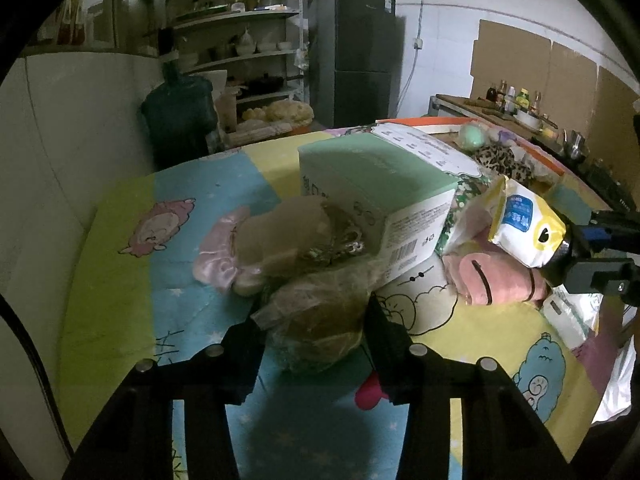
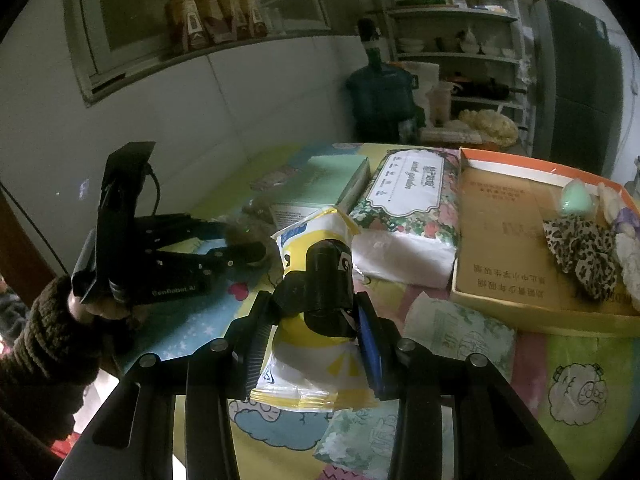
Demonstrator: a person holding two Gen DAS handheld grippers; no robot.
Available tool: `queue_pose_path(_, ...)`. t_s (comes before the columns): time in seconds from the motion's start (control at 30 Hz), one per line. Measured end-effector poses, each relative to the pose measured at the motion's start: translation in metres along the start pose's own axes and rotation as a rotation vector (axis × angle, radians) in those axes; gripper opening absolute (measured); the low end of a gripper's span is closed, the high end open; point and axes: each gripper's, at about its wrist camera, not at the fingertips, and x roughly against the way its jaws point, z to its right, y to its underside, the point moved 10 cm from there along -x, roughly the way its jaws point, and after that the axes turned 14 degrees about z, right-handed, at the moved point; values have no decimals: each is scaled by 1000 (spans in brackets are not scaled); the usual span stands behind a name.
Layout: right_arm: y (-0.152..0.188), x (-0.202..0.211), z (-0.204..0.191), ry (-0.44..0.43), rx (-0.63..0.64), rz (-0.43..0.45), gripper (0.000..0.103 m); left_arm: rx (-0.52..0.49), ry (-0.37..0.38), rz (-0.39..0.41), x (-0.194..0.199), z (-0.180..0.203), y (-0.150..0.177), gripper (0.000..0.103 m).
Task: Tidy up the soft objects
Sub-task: 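Carry the yellow snack bag and clear plastic bag over the cardboard tray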
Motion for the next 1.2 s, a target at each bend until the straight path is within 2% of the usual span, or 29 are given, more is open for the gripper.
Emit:
queue_pose_path(0.27,-2,1,-1,0,2,6,42,-15,-7,15,8,6,-3,47)
queue_pose_path(0.57,-7,5,-5,-6,13,23,42,-23,9,66,30,22,-18,47)
queue_pose_path(1.2,-19,36,-3,3,18,80,42,20,-14,133,56,46,-47,47)
